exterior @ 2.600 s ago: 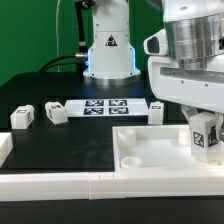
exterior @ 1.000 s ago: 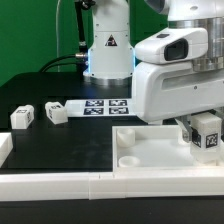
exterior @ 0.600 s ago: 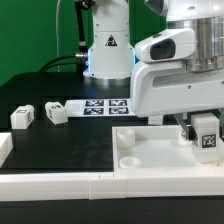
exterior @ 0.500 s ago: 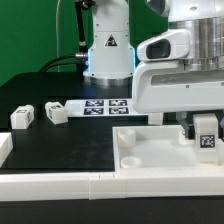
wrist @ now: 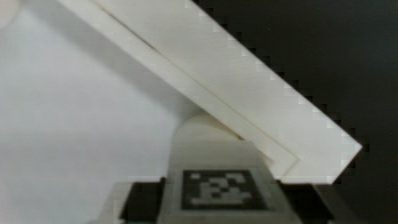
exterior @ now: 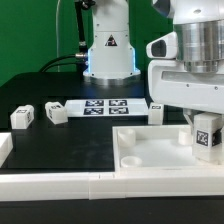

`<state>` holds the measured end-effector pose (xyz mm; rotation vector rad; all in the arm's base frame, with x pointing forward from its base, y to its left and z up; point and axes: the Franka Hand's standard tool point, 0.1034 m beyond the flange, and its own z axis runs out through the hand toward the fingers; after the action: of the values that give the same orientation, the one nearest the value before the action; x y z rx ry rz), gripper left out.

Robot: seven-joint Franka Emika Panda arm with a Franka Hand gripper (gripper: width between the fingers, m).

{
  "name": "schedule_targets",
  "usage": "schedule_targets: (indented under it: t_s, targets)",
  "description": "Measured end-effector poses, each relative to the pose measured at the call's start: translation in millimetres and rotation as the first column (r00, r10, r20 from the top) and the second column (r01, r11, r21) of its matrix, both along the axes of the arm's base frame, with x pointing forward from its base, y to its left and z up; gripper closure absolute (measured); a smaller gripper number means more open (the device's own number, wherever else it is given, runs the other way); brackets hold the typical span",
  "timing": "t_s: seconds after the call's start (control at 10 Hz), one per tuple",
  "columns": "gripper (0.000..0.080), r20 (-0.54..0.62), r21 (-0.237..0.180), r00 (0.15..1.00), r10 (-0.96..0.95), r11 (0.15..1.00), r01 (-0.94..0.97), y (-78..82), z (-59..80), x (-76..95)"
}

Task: Assemble one leg

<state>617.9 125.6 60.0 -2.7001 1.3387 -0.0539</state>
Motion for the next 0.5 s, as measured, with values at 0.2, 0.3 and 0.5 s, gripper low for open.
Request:
schedule_targets:
  t_s: [0.2,0.3,0.5]
  targets:
    - [0.0509,-0.01,0.04,0.987,-0.162,0.986,0.163,0.4,-0.1,0.8]
    - [0.0437,-0.006,0.037,0.991,-0.131,0.991,0.131,0.4,-0.2,0.7]
    - [0.0298,0.011,0.022,1.0,0.018,1.0,-0.018,1.4,0.8,1.1]
